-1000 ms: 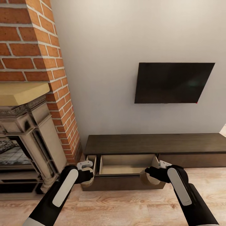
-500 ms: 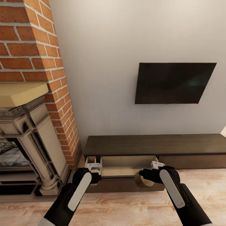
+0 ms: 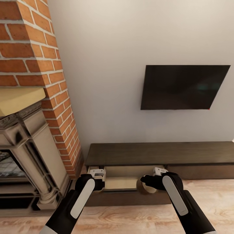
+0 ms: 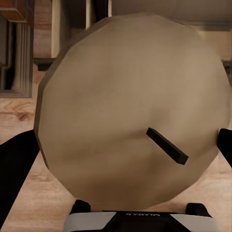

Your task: Place each of the two pumpkins and all three candles from the living room inside a cabinet in the living room (use any cabinet), then make sure every cabinet is closed, and position the cauldron so it is next to a table in the living room.

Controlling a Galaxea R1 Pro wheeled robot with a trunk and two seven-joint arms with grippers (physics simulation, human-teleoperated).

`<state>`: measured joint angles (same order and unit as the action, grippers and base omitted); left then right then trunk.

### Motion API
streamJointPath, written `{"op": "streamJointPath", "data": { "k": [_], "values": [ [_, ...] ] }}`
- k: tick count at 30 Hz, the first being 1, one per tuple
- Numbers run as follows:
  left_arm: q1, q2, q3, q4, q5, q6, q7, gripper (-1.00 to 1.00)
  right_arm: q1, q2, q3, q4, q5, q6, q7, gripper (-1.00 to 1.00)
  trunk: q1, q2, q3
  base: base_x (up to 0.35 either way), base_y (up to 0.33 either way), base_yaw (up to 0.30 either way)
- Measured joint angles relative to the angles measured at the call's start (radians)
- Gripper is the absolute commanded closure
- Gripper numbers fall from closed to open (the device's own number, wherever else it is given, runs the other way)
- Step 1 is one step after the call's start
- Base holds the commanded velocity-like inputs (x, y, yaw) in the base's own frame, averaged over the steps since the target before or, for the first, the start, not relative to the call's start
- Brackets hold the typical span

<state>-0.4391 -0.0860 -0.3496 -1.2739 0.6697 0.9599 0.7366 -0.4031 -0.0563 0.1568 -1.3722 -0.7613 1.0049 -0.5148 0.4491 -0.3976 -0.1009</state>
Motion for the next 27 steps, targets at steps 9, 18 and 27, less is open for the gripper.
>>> {"op": "streamJointPath", "data": {
  "k": [9, 18, 27],
  "values": [
    [0.0, 0.0, 0.001, 0.0, 0.001, 0.0, 0.0, 1.0, -0.008, 0.009, 0.031, 0.008, 0.003, -0.002, 0.0, 1.0, 0.0, 0.0, 0.0, 0.212, 0.0, 0.0],
    [0.0, -0.001, 0.0, 0.003, 0.001, 0.001, -0.003, 1.0, -0.017, 0.037, 0.034, 0.015, -0.002, -0.004, 0.0, 1.0, 0.0, 0.0, 0.0, 0.177, -0.024, 0.0],
    [0.0, -0.001, -0.001, 0.021, 0.003, -0.021, -0.006, 1.0, -0.025, 0.04, 0.034, 0.053, 0.006, -0.021, 0.001, 1.0, 0.0, 0.0, 0.0, 0.146, -0.203, 0.0]
  ]
}}
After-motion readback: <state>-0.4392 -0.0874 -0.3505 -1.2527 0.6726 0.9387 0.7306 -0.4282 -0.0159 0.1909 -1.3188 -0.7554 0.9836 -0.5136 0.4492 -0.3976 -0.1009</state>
